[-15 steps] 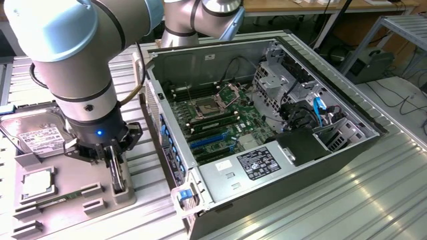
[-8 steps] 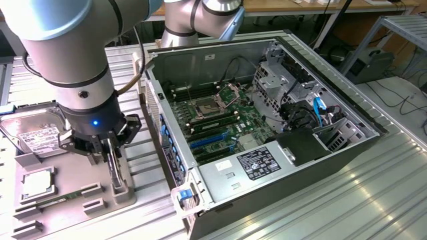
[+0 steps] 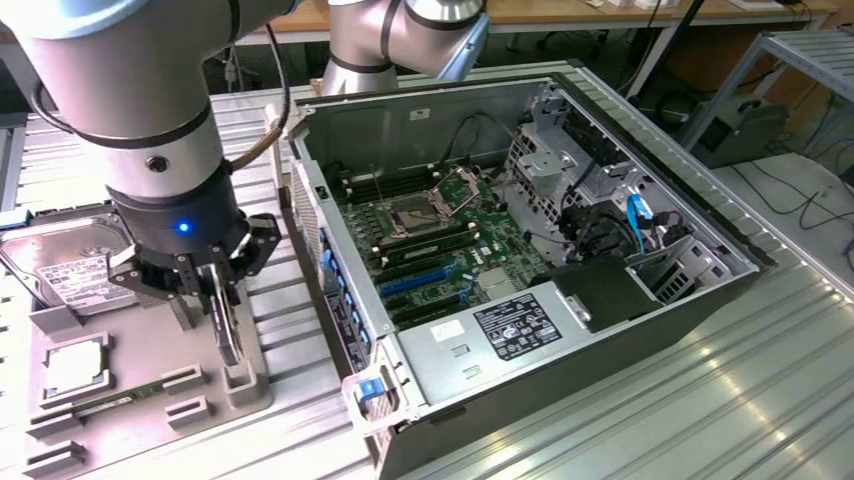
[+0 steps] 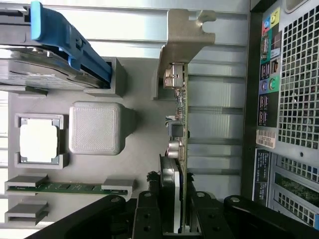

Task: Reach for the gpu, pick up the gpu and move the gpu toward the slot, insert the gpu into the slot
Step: 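Pick up the gpu and move the gpu toward the slot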

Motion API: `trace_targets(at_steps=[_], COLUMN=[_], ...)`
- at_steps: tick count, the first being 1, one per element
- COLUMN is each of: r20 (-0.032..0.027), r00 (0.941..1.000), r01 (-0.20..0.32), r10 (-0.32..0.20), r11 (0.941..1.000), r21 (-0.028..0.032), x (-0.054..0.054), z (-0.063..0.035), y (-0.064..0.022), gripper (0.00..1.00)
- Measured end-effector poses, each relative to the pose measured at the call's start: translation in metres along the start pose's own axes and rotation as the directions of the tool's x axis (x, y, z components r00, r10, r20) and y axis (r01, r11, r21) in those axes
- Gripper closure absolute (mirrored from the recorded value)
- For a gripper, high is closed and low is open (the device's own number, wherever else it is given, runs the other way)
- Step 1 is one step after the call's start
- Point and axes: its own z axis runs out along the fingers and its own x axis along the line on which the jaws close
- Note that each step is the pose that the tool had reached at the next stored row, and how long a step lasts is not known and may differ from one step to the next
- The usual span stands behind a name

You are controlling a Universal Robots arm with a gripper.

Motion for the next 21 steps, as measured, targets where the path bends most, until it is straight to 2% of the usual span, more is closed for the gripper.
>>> trace_targets(at_steps=[2,15,21], r20=[0.0,0.0,0.0001], r00=[1.0,1.0,1.0], r01=[0.0,0.0,-0.005], r10=[0.0,0.0,0.005], r11=[1.0,1.0,1.0], r21=[0.0,0.0,0.0], x=[0.0,-0.001,-0.001], z=[-0.0089,-0.0462,-0.0574], y=[0.0002,0.001,0.0012], gripper=[0.72,0.72,0.72])
